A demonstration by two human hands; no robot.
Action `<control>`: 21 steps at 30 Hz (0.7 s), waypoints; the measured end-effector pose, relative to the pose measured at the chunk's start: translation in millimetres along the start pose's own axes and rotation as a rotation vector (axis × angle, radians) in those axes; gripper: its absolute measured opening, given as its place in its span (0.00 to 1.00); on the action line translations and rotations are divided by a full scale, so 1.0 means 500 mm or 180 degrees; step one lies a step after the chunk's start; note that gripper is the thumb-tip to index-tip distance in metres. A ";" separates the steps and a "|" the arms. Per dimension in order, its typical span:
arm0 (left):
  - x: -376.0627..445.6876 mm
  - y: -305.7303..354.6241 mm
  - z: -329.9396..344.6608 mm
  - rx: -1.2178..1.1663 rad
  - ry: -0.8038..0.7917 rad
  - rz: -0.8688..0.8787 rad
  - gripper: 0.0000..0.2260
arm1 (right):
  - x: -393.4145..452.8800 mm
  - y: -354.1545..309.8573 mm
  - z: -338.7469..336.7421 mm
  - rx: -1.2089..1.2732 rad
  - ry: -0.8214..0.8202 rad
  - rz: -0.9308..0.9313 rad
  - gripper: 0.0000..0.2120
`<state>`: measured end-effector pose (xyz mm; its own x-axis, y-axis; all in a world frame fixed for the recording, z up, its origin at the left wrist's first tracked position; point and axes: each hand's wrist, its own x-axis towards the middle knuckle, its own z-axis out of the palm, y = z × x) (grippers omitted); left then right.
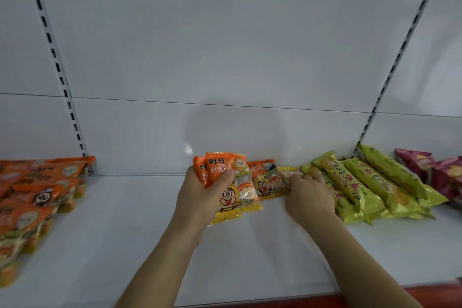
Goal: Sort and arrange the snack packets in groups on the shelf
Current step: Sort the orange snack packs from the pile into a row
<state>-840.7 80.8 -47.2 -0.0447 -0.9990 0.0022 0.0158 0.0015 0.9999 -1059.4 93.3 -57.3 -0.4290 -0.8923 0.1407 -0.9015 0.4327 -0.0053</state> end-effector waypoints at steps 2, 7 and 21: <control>0.001 -0.001 -0.003 0.0106 0.0059 -0.0040 0.19 | 0.005 0.006 -0.006 -0.0113 0.0158 0.0066 0.12; 0.005 -0.005 -0.010 0.0175 0.0245 -0.0041 0.19 | -0.033 0.000 -0.047 0.0718 0.1458 -0.0153 0.07; -0.032 0.020 -0.015 -0.0266 0.0096 0.0170 0.36 | -0.191 -0.175 0.012 0.1881 0.2454 -0.2095 0.18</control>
<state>-832.5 96.5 -37.5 -0.0114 -0.9985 0.0538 0.1006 0.0524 0.9935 -939.9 140.1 -76.1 0.0945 -0.5195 0.8492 -0.9098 -0.3915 -0.1383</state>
